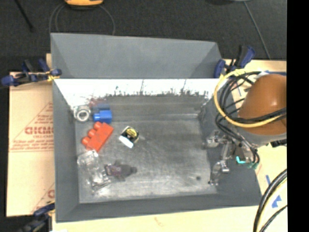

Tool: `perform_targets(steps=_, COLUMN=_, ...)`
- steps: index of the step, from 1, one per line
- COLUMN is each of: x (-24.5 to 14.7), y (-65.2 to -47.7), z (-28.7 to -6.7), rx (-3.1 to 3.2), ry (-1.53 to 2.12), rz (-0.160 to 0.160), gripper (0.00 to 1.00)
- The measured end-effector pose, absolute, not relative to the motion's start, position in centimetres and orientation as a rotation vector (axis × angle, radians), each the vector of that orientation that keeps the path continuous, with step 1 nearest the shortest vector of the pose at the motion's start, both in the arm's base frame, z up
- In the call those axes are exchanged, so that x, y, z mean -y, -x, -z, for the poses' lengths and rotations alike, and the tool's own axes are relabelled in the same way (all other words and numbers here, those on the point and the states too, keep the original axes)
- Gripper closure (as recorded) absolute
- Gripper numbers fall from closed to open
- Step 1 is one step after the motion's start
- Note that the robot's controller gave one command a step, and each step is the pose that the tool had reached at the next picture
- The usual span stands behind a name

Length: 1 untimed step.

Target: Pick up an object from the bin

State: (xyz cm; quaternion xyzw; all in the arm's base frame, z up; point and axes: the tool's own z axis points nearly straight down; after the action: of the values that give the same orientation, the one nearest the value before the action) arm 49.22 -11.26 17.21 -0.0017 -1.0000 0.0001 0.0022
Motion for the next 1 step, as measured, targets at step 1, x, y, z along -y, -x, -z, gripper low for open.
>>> perform_targets(steps=1, x=4.02, y=-52.39, z=-8.89, rx=3.140, ry=-0.048, rz=0.005, gripper=0.00)
